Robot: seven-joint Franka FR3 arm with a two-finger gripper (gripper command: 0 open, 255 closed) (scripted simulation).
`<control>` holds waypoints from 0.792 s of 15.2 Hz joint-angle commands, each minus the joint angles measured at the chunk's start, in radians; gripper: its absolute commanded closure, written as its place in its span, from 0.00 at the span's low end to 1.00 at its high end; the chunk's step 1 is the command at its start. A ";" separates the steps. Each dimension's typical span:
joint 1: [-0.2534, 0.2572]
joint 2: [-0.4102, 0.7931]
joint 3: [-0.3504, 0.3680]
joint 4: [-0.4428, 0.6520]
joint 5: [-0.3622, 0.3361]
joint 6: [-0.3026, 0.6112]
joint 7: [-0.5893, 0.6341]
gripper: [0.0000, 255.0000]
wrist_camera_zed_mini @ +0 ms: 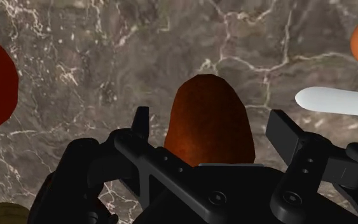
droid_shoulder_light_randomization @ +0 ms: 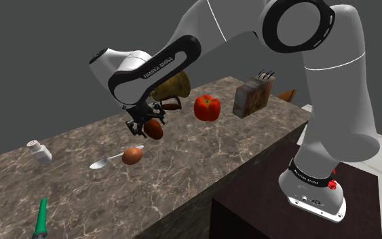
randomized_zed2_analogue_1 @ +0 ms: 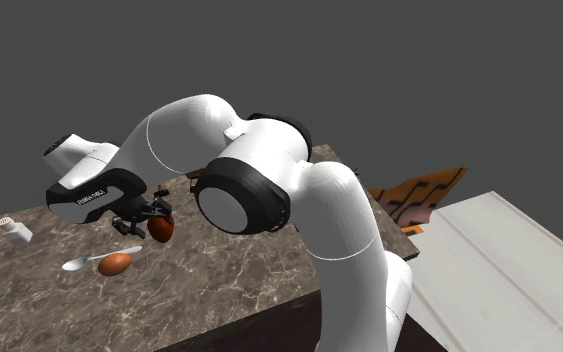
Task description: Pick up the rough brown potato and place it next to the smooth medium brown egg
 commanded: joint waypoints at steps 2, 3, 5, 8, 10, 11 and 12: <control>0.007 0.005 0.003 0.038 0.003 -0.034 -0.001 0.00; 0.012 0.006 0.005 0.072 0.005 -0.067 -0.003 0.00; 0.021 0.011 0.007 0.138 0.009 -0.128 -0.008 0.00; 0.021 0.011 0.007 0.138 0.009 -0.128 -0.008 0.00; 0.021 0.011 0.007 0.138 0.009 -0.128 -0.008 0.00; 0.021 0.011 0.007 0.138 0.009 -0.128 -0.008 0.00; 0.021 0.011 0.007 0.138 0.009 -0.128 -0.008 0.00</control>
